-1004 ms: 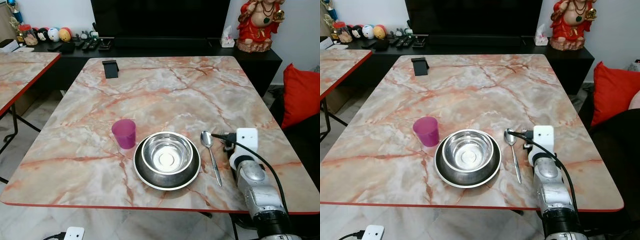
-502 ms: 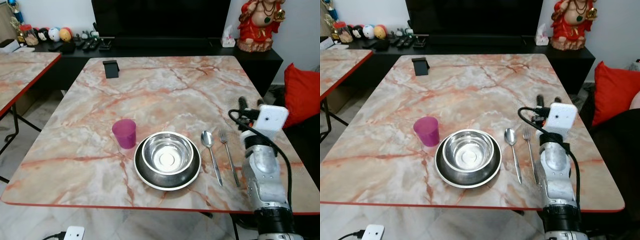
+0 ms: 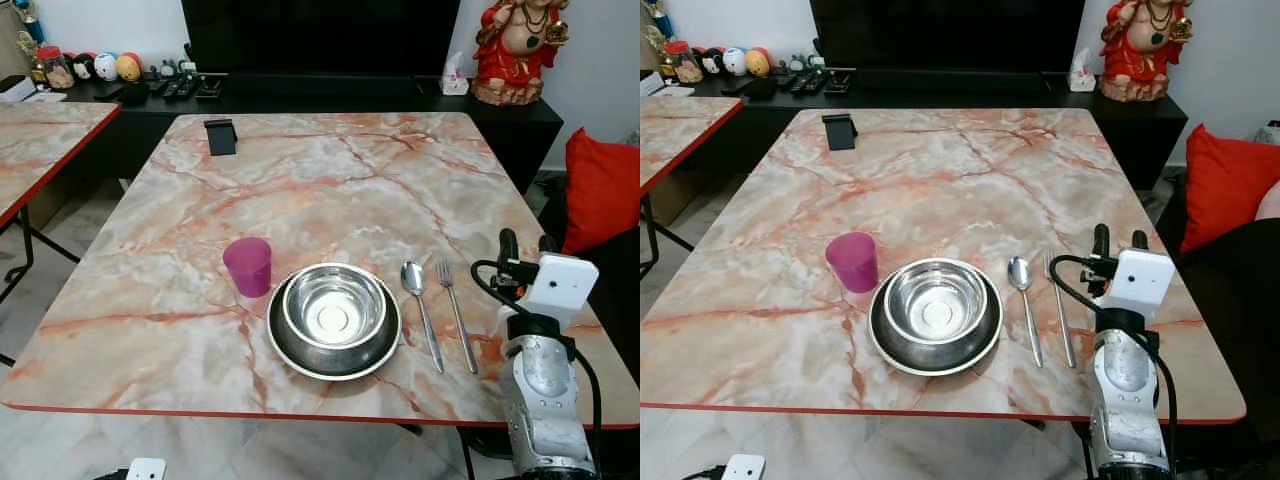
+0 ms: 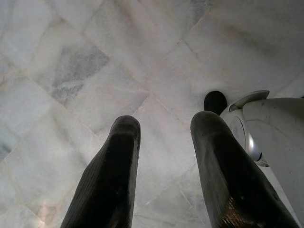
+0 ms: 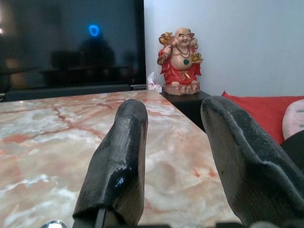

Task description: Setting the table

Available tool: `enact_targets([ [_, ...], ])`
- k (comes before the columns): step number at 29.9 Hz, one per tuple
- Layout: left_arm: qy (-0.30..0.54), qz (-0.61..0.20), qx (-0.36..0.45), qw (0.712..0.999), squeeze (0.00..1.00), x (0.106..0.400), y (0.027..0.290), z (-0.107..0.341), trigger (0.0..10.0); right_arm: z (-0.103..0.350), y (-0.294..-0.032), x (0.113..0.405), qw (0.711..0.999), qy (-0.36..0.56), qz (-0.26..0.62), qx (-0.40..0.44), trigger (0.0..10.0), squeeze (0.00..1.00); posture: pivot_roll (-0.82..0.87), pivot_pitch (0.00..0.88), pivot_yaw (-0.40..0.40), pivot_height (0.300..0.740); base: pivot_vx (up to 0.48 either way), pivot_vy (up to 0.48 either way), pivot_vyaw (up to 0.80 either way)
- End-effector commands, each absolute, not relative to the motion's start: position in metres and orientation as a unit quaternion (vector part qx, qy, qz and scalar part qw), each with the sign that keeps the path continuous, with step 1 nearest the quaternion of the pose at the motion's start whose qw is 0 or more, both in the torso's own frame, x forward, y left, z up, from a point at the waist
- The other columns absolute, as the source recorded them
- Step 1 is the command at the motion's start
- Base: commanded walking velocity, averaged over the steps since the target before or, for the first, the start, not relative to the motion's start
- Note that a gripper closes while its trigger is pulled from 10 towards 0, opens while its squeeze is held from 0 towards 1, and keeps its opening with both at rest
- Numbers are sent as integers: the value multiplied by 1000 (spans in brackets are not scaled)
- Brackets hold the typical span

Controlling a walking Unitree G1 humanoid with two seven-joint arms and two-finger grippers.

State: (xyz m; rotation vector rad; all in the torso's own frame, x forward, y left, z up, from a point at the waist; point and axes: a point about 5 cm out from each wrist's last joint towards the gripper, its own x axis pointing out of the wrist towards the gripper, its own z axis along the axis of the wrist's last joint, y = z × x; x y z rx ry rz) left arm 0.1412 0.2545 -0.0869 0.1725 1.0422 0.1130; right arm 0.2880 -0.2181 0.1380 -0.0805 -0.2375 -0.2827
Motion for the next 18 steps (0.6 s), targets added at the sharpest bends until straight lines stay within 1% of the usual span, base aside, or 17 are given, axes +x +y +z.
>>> enact_targets([
  [1,499,59,83,860,0,137,258,-87,10000,149,-218,290,979,-137,-143,-45,10000,0,9,0,-7,711,0,0,0],
  [15,502,58,80,859,0,134,257,-88,10000,144,-215,291,981,-122,-142,-47,10000,0,9,0,-11,711,0,0,0],
  [18,503,58,81,859,0,134,257,-89,10000,146,-211,293,982,-125,-129,-49,10000,0,19,0,-19,711,0,290,0],
])
